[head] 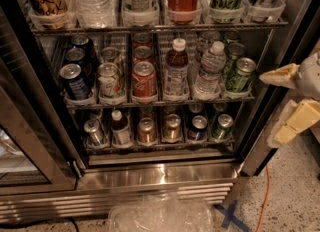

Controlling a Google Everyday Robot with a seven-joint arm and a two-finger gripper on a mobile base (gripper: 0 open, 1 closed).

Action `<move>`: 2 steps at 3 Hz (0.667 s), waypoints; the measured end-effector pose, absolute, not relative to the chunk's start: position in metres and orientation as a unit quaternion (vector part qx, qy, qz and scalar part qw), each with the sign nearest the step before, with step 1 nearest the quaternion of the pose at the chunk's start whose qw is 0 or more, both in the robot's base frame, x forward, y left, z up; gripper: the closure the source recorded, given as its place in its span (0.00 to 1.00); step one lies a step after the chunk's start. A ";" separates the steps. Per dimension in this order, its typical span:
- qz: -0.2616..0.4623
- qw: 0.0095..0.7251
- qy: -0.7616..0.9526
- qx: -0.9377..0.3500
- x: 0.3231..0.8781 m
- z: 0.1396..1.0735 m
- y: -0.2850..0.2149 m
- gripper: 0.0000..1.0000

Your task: Pick orange can from bottom shelf of fridge

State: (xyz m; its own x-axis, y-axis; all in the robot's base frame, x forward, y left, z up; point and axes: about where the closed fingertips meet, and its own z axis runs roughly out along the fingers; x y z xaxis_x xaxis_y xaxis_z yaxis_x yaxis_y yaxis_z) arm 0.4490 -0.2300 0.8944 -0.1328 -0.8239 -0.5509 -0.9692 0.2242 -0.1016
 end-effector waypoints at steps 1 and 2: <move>0.182 0.271 0.716 -0.618 0.442 0.902 -0.211 0.00; 0.271 0.299 0.681 -0.611 0.424 0.899 -0.187 0.00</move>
Offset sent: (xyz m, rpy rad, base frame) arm -0.0532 0.0668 0.0158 0.5437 0.1345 0.2186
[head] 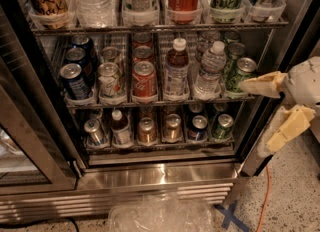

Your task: Pick orange can from bottom shelf of fridge

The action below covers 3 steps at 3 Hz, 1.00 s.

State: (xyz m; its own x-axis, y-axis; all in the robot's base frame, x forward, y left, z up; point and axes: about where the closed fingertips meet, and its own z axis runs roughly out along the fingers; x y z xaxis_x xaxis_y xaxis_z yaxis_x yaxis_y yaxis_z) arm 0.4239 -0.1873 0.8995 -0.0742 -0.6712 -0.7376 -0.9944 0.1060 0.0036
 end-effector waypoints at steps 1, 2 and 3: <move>0.373 0.338 0.641 -0.579 0.402 0.896 -0.171 0.00; 0.389 0.355 0.632 -0.569 0.403 0.907 -0.165 0.00; 0.391 0.352 0.634 -0.567 0.403 0.902 -0.163 0.00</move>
Offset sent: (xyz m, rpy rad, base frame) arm -0.0196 0.0143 -0.0040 0.2009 0.0580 0.0406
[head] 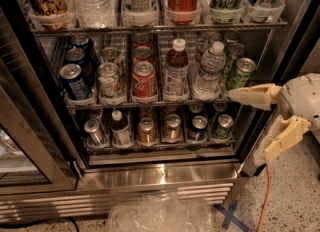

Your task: Pick orange can from bottom shelf of fridge

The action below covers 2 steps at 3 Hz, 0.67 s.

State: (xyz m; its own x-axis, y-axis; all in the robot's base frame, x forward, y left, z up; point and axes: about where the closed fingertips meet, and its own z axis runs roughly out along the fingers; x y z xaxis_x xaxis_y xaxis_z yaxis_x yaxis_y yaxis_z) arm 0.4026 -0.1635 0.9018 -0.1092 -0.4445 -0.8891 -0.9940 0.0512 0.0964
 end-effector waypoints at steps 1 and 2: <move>0.402 0.362 0.636 -0.550 0.391 0.879 -0.159 0.00; 0.431 0.390 0.640 -0.502 0.353 0.830 -0.150 0.00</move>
Offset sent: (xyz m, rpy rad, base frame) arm -0.0796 0.0122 -0.1150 0.2657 0.0682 -0.1830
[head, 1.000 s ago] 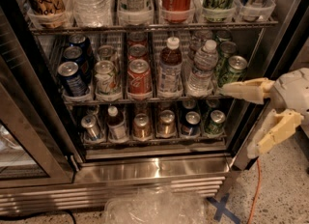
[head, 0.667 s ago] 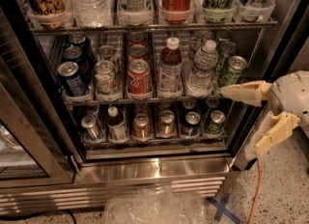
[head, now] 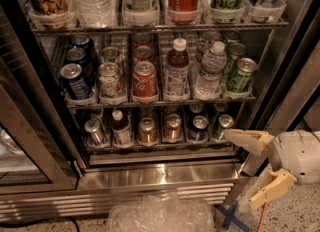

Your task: Pick orange can from bottom shelf of fridge

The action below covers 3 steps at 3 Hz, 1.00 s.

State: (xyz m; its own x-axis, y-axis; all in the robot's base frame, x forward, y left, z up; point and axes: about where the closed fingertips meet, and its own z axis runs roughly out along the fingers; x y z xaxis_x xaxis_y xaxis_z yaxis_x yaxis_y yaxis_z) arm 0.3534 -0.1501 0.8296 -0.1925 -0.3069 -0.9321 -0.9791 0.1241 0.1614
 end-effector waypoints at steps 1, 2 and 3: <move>0.431 0.390 0.640 -0.502 0.354 0.830 -0.150 0.00; 0.434 0.394 0.642 -0.495 0.353 0.823 -0.147 0.00; 0.430 0.425 0.638 -0.477 0.347 0.801 -0.133 0.00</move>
Offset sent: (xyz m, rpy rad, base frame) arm -0.0016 0.0029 -0.0176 0.0287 0.0138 -0.0362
